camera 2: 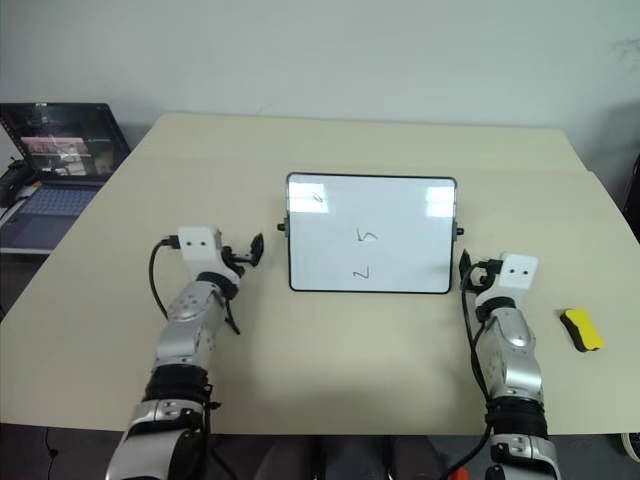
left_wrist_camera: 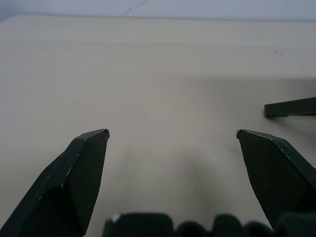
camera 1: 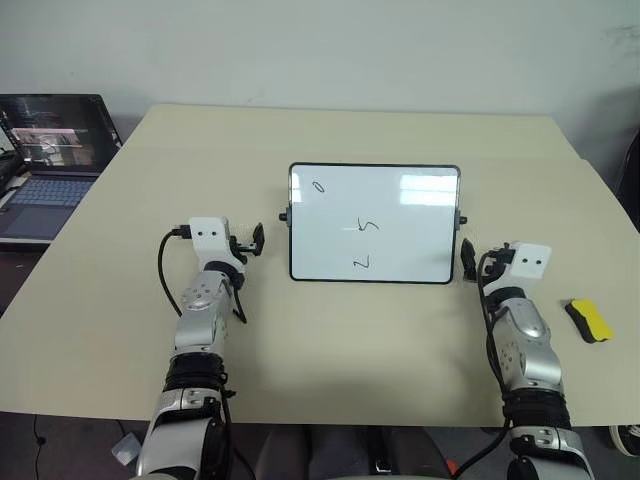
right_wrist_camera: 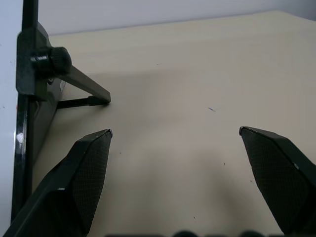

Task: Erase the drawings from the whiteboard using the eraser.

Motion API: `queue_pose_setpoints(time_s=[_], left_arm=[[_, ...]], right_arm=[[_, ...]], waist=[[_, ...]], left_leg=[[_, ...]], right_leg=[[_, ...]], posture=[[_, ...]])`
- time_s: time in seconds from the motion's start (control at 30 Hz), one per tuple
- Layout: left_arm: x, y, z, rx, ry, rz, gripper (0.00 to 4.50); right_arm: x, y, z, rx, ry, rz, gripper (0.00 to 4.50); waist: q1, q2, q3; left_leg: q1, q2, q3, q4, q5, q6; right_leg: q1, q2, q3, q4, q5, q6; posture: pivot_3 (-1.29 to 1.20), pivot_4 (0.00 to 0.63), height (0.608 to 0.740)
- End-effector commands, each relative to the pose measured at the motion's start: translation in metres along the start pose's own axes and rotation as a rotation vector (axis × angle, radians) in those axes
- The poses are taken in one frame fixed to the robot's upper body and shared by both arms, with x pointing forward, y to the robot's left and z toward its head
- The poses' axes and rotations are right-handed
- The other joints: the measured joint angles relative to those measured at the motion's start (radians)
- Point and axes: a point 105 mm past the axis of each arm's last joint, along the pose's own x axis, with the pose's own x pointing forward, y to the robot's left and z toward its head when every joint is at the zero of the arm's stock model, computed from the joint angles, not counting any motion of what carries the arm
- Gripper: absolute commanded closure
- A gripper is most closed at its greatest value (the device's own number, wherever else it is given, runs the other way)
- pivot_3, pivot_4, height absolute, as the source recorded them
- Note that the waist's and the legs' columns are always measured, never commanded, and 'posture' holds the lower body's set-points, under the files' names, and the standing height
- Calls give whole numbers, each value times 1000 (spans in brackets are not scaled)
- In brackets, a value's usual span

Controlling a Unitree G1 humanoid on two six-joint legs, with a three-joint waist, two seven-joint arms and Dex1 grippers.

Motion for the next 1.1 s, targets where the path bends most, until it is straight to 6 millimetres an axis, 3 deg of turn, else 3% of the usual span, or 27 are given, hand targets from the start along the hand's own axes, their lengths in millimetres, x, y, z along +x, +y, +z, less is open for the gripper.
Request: queue_pose_setpoints(time_s=[0.03, 0.67, 1.1], left_arm=[[2, -6, 18, 23, -60, -26, 0], [5, -5, 17, 10, -51, -34, 0], [8, 0, 34, 8, -77, -93, 0]], right_arm=[[2, 1, 12, -16, -40, 9, 14], [3, -7, 18, -26, -53, -12, 14], [2, -18, 32, -54, -67, -19, 14]], waist=[[0, 0, 0], [0, 0, 0], [0, 0, 0]], left_leg=[[0, 0, 0, 0, 0, 0], [0, 0, 0, 0, 0, 0], [0, 0, 0, 0, 0, 0]], right_leg=[[0, 0, 0, 0, 0, 0], [0, 0, 0, 0, 0, 0], [0, 0, 0, 0, 0, 0]], posture=[[0, 150, 740], [0, 150, 740], [0, 150, 740]])
